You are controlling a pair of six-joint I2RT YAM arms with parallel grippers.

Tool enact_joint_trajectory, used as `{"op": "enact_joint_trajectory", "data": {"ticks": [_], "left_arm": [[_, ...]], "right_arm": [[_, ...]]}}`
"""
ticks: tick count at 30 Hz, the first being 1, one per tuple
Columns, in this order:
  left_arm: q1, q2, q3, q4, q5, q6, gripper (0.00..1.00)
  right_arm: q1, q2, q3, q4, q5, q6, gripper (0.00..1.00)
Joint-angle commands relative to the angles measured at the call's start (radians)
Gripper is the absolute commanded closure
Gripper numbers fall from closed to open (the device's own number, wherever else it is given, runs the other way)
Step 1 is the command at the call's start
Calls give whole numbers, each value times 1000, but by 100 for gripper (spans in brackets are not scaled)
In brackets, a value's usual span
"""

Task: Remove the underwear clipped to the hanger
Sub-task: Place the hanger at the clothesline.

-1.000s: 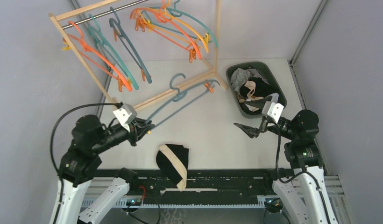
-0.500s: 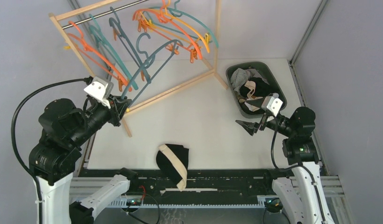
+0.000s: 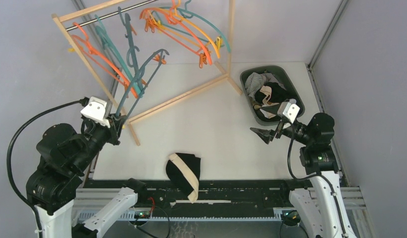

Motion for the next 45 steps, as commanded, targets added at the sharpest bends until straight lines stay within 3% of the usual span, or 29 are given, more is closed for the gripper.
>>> {"op": "enact_joint_trajectory", "data": {"ticks": [1, 14, 30, 45], "left_arm": [[7, 2, 13, 57, -38, 15, 100], [8, 203, 271, 71, -71, 7, 100], [7, 314, 282, 207, -227, 68, 100], [8, 534, 450, 188, -284, 68, 100]], "right_arm": [[8, 11, 0, 25, -5, -12, 16], [21, 24, -1, 11, 11, -35, 17], [45, 20, -1, -7, 27, -63, 16], [67, 29, -1, -18, 41, -84, 16]]}}
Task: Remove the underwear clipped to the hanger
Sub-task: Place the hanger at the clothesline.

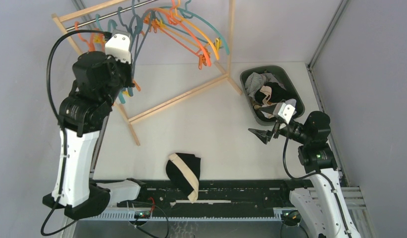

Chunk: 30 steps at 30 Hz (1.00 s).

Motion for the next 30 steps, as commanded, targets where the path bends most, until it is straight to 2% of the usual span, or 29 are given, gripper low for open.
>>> {"op": "enact_joint_trajectory", "data": {"ticks": [1, 19, 30], "left_arm": [[5, 38, 71, 59, -54, 27, 100], [54, 30, 39, 74, -69, 45, 100], [55, -16, 32, 76, 34, 21, 100]], "right_arm": [[11, 2, 0, 8, 6, -21, 16], [62, 3, 0, -14, 35, -67, 16], [82, 10, 0, -23, 52, -84, 16]]}}
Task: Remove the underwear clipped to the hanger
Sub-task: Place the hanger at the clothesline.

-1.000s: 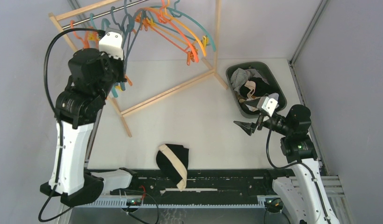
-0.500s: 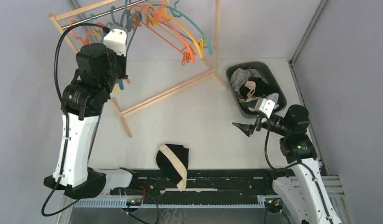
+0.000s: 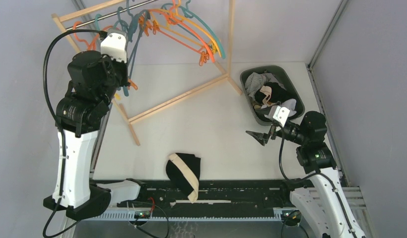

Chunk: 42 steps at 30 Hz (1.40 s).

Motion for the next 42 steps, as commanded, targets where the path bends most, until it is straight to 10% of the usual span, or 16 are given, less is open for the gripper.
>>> {"op": "enact_joint_trajectory", "data": {"ticks": [1, 42], "left_arm": [[9, -36, 23, 76, 52, -12, 100], [8, -54, -187, 253, -95, 47, 100]], "right_arm": [[11, 5, 0, 7, 16, -22, 16], [23, 12, 0, -8, 27, -45, 16]]}}
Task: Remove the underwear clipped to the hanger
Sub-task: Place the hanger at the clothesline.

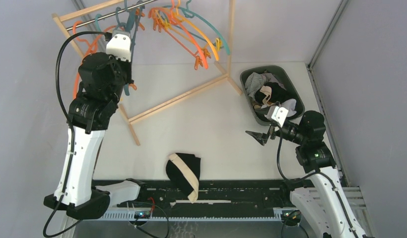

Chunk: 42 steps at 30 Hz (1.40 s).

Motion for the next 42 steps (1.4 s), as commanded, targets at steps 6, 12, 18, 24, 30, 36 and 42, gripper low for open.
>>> {"op": "enact_joint_trajectory", "data": {"ticks": [6, 12, 18, 24, 30, 36, 42], "left_arm": [[5, -82, -124, 133, -29, 32, 100], [4, -122, -182, 175, -28, 54, 100], [5, -86, -153, 186, -45, 71, 100], [5, -30, -113, 174, -51, 76, 100], [5, 13, -97, 159, -43, 67, 100], [5, 4, -103, 124, 7, 38, 95], [4, -55, -107, 113, 69, 17, 60]], "right_arm": [[8, 6, 1, -2, 6, -19, 16], [16, 11, 1, -3, 9, -26, 16], [16, 11, 0, -8, 10, -30, 16], [16, 9, 0, -15, 9, -37, 16], [18, 10, 0, -19, 5, -42, 16], [26, 11, 0, -21, 7, -49, 16], [37, 16, 0, -24, 12, -55, 16]]}}
